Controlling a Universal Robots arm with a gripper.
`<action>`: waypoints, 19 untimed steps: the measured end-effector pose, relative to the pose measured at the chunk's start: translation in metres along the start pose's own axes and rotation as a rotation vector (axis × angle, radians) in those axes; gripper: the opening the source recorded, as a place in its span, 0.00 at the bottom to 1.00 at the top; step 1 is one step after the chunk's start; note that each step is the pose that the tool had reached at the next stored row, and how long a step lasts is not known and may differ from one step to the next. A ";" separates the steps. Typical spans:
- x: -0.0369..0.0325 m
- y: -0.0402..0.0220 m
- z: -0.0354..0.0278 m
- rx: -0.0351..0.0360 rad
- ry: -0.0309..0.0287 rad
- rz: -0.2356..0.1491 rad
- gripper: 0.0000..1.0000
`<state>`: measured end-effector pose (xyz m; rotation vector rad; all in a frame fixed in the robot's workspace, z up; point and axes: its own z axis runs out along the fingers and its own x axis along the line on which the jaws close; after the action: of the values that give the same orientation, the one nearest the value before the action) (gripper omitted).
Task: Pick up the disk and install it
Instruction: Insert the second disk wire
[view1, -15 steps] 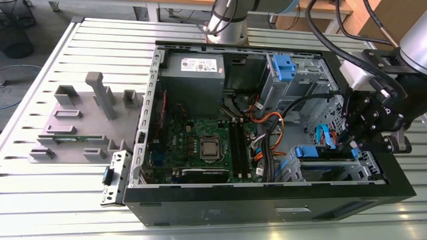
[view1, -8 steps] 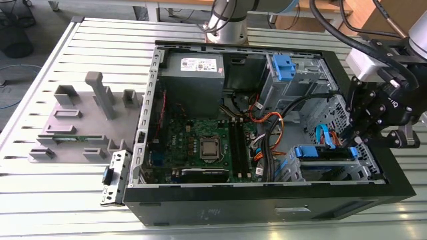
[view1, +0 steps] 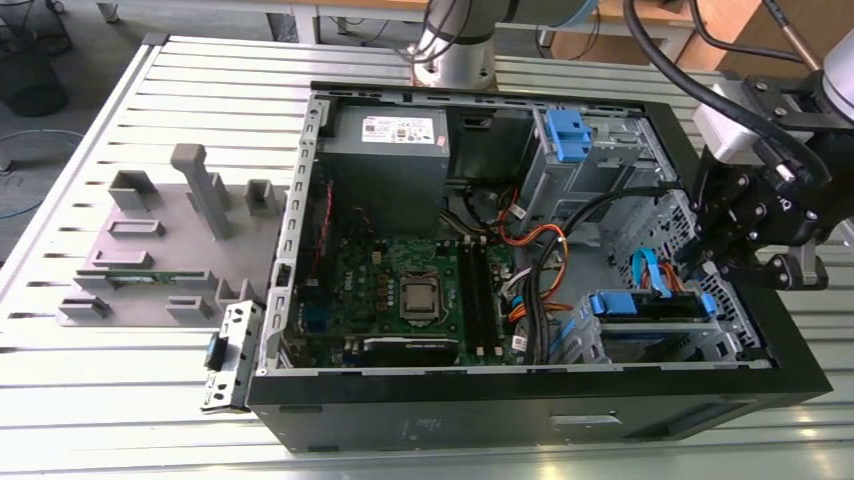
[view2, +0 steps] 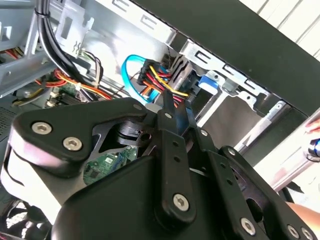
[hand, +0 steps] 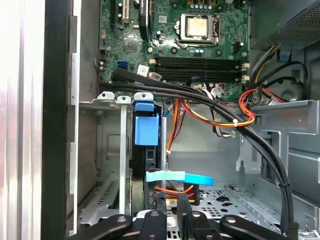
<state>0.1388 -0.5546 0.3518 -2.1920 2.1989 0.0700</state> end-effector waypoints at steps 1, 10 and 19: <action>0.0003 0.0000 0.0000 0.0000 -0.0023 0.000 0.24; 0.0055 0.0000 -0.0003 0.0000 -0.0133 0.000 0.24; 0.0116 -0.0001 -0.0007 0.0000 -0.0133 0.000 0.24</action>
<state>0.1388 -0.5662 0.3518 -2.1852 2.1919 0.0844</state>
